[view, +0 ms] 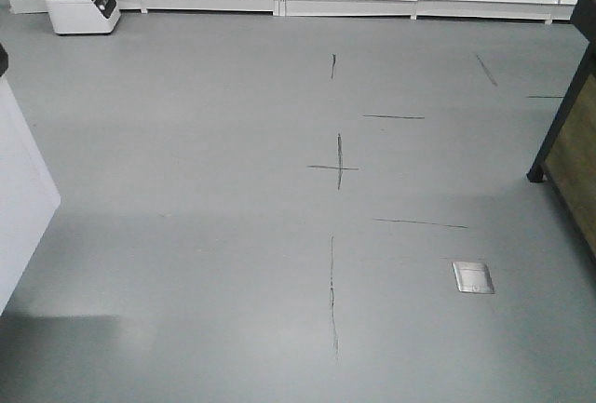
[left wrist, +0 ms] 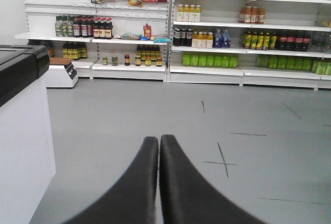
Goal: Pick three apples into basket with both arms
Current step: 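Drive the base across the floor toward the fruit display tables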
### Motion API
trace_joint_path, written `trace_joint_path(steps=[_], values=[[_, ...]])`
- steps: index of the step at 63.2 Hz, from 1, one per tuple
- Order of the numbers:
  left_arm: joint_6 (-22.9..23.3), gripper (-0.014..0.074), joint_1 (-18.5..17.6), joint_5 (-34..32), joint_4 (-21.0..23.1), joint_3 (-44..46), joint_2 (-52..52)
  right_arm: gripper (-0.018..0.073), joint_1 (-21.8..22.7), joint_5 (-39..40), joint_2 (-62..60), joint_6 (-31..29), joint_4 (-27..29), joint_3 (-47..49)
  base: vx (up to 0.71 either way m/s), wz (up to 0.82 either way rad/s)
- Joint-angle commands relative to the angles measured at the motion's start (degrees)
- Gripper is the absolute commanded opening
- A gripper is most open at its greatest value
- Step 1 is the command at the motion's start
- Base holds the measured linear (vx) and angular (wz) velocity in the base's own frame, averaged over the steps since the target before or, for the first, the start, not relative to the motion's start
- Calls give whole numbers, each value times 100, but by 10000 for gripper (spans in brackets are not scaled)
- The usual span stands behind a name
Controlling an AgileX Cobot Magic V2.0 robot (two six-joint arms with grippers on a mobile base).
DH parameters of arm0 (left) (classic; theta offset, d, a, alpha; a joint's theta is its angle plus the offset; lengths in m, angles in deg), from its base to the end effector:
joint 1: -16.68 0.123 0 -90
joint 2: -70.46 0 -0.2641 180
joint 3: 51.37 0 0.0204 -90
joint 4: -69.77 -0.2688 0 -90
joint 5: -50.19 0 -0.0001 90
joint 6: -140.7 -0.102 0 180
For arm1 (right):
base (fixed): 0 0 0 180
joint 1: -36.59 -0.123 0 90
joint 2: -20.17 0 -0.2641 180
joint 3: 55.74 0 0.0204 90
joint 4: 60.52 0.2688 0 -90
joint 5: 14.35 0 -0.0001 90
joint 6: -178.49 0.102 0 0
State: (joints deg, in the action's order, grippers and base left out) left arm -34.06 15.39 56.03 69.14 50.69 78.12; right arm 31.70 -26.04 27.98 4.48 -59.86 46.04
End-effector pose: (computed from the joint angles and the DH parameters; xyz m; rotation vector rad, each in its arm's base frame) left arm 0.1066 -0.0023 0.1965 -0.0472 1.5958 -0.0793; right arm 0.1057 0.0093 0.1840 0.0243 1.7077 0.1518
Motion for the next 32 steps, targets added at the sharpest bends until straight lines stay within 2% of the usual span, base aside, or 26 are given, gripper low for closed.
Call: trace_joint_path(steps=[1, 32], values=[[2, -6, 13, -472, 16, -136, -22, -4, 27, 390, -63, -47, -25, -84, 21, -1], [2, -6, 13, -472, 16, -136, -22, -4, 27, 390, -63, -47, -25, -84, 22, -7]])
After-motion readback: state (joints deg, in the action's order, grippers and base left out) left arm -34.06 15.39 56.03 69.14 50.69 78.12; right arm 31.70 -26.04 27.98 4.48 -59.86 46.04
